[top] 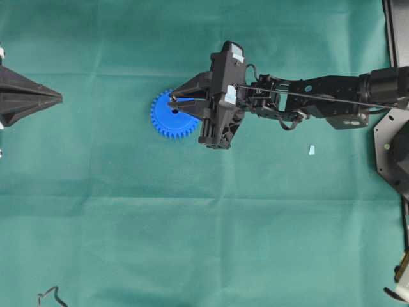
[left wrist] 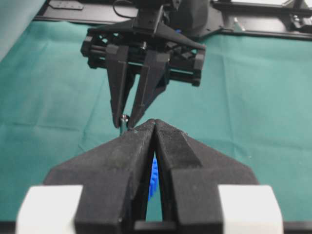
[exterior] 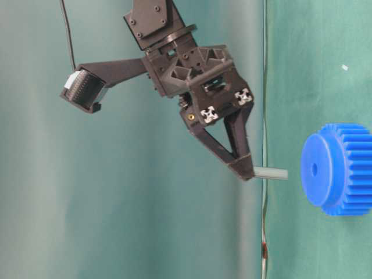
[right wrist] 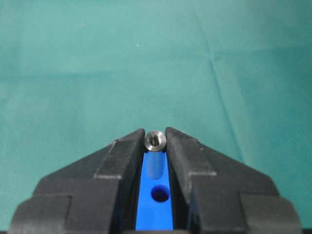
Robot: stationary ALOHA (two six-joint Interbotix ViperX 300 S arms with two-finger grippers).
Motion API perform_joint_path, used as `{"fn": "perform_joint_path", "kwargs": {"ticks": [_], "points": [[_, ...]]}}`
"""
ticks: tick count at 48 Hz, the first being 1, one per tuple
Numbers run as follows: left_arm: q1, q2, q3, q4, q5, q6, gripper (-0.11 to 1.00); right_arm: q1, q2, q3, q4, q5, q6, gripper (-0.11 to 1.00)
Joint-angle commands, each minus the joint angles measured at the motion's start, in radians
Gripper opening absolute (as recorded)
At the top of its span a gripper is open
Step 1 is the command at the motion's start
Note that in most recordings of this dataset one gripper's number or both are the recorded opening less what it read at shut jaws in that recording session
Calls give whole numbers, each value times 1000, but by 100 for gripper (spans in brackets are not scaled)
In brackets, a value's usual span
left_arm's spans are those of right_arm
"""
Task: Insert the shaft into the center hole of the gear.
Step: 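Align and lower the shaft into the gear's center hole with the right gripper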
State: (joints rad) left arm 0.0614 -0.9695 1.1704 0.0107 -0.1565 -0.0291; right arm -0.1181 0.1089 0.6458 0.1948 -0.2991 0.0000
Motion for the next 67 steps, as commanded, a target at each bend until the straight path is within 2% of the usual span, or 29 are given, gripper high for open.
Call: {"fn": "perform_joint_path", "kwargs": {"ticks": [1,13,54,67], "points": [[6,6,-21,2,-5,2,0,2,6,-14,3,-5,3,18],[6,6,-21,3,-5,0,0,2,55,-15,6,-23,6,18],[11,6,-21,3,5,-2,0,-14,44,-2,8,-91,2,18],[14,6,-23,3,5,-2,0,5,60,-2,8,-120,6,18]]}}
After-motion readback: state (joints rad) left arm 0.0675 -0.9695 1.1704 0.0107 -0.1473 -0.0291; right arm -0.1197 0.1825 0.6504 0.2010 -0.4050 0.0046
